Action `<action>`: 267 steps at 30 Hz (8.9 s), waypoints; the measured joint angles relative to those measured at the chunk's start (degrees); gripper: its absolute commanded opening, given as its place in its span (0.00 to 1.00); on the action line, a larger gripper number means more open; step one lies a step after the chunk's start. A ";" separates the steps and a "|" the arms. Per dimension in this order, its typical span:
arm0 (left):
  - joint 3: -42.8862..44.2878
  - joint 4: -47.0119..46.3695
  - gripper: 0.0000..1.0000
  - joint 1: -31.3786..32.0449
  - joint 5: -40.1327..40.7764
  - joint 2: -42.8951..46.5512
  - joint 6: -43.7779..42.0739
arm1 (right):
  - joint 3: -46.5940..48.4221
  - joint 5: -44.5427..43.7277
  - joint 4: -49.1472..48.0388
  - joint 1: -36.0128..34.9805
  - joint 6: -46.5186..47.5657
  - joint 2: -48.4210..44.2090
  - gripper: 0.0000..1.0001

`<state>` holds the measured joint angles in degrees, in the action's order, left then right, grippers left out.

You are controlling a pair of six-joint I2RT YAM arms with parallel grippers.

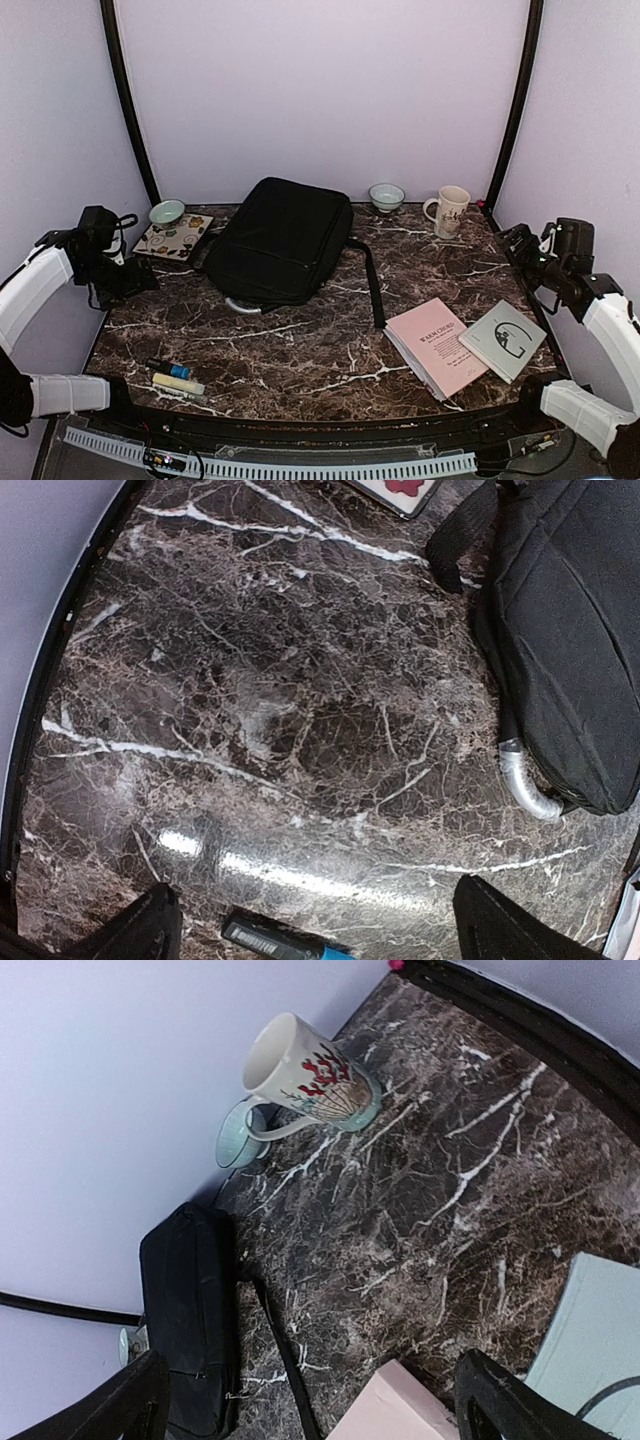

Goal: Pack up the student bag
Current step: Pick up the student bag from the corner of the board, then pass from the right arm to the left, then pick up the largest pocket of the bag from the student bag, then unzip the largest pocket of the student bag.

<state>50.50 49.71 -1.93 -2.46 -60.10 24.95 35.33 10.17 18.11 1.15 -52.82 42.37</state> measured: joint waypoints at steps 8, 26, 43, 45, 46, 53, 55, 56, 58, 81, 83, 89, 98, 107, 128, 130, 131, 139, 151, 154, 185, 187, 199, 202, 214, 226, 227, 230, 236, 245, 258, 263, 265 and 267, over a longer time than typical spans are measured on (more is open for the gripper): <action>-0.04 -1.49 0.97 0.00 -3.89 2.36 -2.27 | -0.35 -2.34 1.70 -2.43 -4.42 1.05 0.99; -0.76 -3.08 0.97 0.00 -8.20 5.11 -3.93 | 22.56 -8.28 -9.97 -35.39 -4.11 43.82 0.93; -1.01 -3.39 0.96 -0.02 -8.31 6.80 -3.76 | 62.73 -3.23 4.83 -46.25 6.16 83.71 0.62; -1.14 -3.39 0.96 -0.07 -8.20 6.80 -3.76 | 65.02 -2.67 6.58 -46.29 7.34 85.74 0.60; -1.16 -3.39 0.96 -0.07 -8.20 6.80 -3.74 | 66.18 -2.45 7.54 -46.31 7.80 86.71 0.59; -1.18 -3.41 0.96 -0.07 -8.20 6.75 -3.76 | 72.19 -2.45 12.13 -46.62 10.16 91.49 0.35; -1.20 -3.41 0.94 -0.07 -8.22 6.69 -3.76 | 73.07 -2.51 12.52 -46.62 10.23 91.97 0.22; -1.22 -3.45 0.94 -0.07 -8.22 6.67 -3.74 | 73.48 -2.47 12.66 -46.62 10.49 92.11 0.16; -1.44 -3.82 0.93 -0.07 -8.37 6.67 -3.74 | 74.12 -2.56 12.81 -46.62 10.40 92.19 0.08; 2.67 -21.00 0.87 35.63 -5.92 2.29 -20.22 | 65.33 4.90 27.85 -46.64 20.94 76.48 0.00; 0.98 -24.68 0.87 38.51 -7.58 2.43 -24.90 | 64.78 5.27 29.11 -46.64 21.38 75.19 0.00; 0.04 -30.64 0.86 46.12 -11.80 -1.46 -35.04 | 63.52 6.58 31.71 -46.64 21.16 71.93 0.00; 1.68 -34.99 0.87 54.55 -12.76 -13.46 -40.26 | 61.88 9.35 32.50 -46.77 17.07 68.52 0.00; 3.91 -39.63 0.82 58.77 -8.15 -19.37 -43.45 | 61.96 12.70 32.59 -46.86 13.11 68.52 0.00; 9.60 -43.25 0.00 59.74 -1.07 -26.27 -46.18 | 63.14 13.35 33.70 -46.80 12.00 67.23 0.17; 9.88 -43.58 0.00 59.76 -1.01 -26.27 -45.11 | 62.71 12.90 33.38 -46.73 12.11 66.34 0.37; 10.01 -43.63 0.00 59.74 -0.87 -26.25 -44.30 | 62.64 12.50 33.42 -46.71 12.92 65.90 0.49; 10.19 -45.20 0.00 57.92 -0.96 -26.18 -35.52 | 61.16 9.46 33.62 -45.92 17.38 60.06 0.74; 9.46 -50.05 0.00 51.41 -10.34 -21.57 -22.45 | 19.56 4.11 4.50 -45.66 32.13 24.20 0.68; 9.46 -50.16 0.00 50.62 -12.41 -20.87 -21.27 | 12.81 4.42 -2.25 -45.77 36.59 20.33 0.65; 10.56 -49.37 0.00 50.51 -23.50 -20.68 -16.15 | 17.97 9.40 -16.48 -46.10 54.77 35.78 0.22; 10.56 -49.35 0.00 50.51 -23.52 -20.68 -16.11 | 18.27 9.27 -16.46 -46.16 55.04 36.24 0.17; 10.56 -49.11 0.00 50.51 -23.28 -20.68 -15.74 | 19.02 8.22 -15.58 -46.58 57.09 36.94 0.00; 11.43 -47.78 0.00 50.53 -21.79 -20.83 -15.08 | 20.52 7.80 -12.55 -46.90 57.83 36.94 0.00; 21.90 -39.71 0.00 51.23 -15.50 -28.81 -10.21 | 27.02 4.15 1.51 -51.47 58.51 36.68 0.00; 31.80 -33.09 0.00 52.00 -16.37 -37.24 -6.43 | 28.26 -2.34 5.03 -55.71 54.88 37.53 0.00; 32.98 -32.26 0.00 52.00 -16.41 -38.07 -5.86 | 28.74 -2.86 5.11 -56.04 54.42 37.97 0.00; 36.13 -30.29 0.00 51.93 -16.35 -40.37 -3.91 | 30.40 -3.78 5.53 -56.57 53.31 39.54 0.00; 40.61 -27.98 0.00 51.25 -16.44 -43.85 0.55 | 31.78 -5.14 6.47 -56.72 50.47 41.24 0.00; 44.04 -31.76 0.00 49.99 -19.67 -45.99 6.01 | 30.86 -4.52 1.29 -58.62 48.63 40.81 0.00; 44.68 -48.54 0.00 46.29 -21.64 -46.40 29.05 | 24.20 -9.79 -11.15 -59.82 49.11 36.26 0.00; 44.72 -54.49 0.00 44.48 -19.69 -46.40 34.42 | 24.20 -9.73 -13.07 -59.82 49.03 36.26 0.00; 44.74 -56.24 0.00 43.91 -18.95 -46.40 35.60 | 24.20 -9.53 -13.33 -59.82 48.89 36.26 0.00; 44.89 -57.68 0.00 43.52 -18.14 -46.42 36.54 | 24.20 -9.35 -13.29 -59.82 48.76 36.26 0.00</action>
<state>95.39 -7.97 41.58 -20.60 -106.52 61.49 59.53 0.82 4.82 -58.67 -4.05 78.63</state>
